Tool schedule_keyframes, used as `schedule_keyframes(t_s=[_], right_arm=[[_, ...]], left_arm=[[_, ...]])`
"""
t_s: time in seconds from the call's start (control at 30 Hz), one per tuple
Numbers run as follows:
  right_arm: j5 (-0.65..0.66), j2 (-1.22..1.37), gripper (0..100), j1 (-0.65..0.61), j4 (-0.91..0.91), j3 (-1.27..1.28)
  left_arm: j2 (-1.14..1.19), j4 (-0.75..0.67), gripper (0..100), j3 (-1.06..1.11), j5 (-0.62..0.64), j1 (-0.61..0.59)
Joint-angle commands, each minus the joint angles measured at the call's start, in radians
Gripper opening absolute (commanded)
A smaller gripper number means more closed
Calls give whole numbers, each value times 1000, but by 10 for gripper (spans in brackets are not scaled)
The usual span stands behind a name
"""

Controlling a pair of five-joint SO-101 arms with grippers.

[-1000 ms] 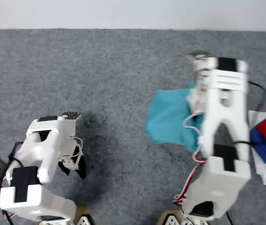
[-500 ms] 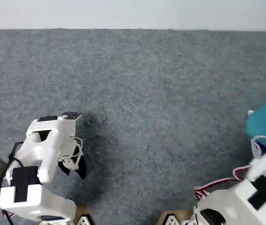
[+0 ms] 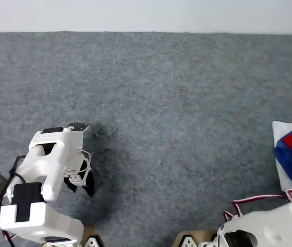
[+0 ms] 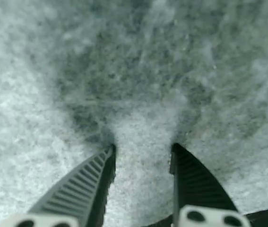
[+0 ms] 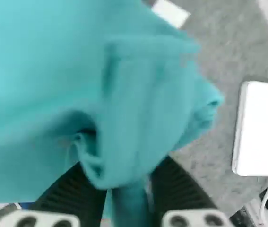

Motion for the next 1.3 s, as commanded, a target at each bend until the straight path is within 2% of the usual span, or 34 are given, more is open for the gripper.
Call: schedule_keyframes(t_s=[0.0,0.1,0.3,0.53,0.63,0.8,1.0,1.27], right_arm=[[23,-18,320,5,-22,-77],[25,-48,414,4,-18,-146],[11,-165,415,-41,4,-298],[-86,-286,415,-136,41,-319],[-97,-262,415,-223,101,-296],[-144,-127,415,-292,58,-282],[-133,25,415,-229,-1,-285],[3,28,415,-53,1,-285]], left_arm=[[5,-58,180,22,-8,-5],[5,-58,180,22,-8,-5],[5,-58,180,24,-8,-5],[5,-58,180,24,-8,-5],[5,-58,180,24,-8,-5],[5,-58,180,24,-8,-5],[5,-58,180,24,-8,-5],[5,-58,180,24,-8,-5]])
